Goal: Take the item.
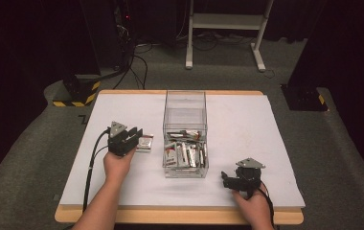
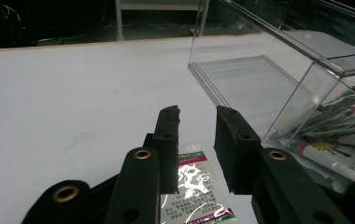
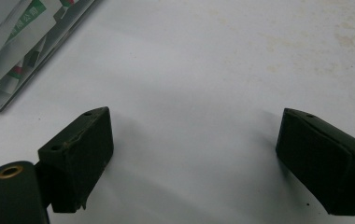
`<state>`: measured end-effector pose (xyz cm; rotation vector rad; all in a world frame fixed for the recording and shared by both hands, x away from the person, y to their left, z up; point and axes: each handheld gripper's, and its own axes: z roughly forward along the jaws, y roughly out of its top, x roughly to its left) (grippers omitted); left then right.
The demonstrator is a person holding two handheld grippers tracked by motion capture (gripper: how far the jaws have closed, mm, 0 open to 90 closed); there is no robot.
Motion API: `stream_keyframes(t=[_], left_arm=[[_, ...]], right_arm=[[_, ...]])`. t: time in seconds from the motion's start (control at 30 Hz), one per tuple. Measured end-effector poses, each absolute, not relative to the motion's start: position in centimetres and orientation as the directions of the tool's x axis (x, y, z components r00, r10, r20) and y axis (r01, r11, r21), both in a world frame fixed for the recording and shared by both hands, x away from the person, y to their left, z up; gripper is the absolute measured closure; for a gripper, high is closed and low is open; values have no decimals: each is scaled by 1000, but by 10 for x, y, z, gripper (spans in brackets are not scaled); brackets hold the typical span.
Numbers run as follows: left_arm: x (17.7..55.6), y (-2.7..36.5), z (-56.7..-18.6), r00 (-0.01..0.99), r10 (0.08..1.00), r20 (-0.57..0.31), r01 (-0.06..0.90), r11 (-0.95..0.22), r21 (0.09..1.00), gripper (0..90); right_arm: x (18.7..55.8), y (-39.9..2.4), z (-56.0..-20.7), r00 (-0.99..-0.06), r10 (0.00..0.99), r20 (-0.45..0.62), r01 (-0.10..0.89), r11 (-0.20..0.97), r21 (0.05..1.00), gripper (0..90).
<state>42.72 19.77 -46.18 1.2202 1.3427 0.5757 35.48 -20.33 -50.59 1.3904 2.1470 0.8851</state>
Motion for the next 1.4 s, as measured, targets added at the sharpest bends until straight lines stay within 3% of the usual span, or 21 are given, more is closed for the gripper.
stream_keyframes(t=[0.3, 1.07, 1.4], left_arm=[[422, 194, -458, 223, 889, -401, 322, 321, 891, 693], [391, 209, -473, 218, 894, -392, 407, 282, 869, 468], [371, 219, -486, 229, 900, -370, 463, 234, 855, 440]], right_arm=[[355, -203, -506, -404, 915, -14, 639, 293, 711, 110], [355, -203, -506, -403, 915, -15, 639, 293, 711, 110], [355, -203, -506, -403, 915, -15, 639, 293, 711, 110]])
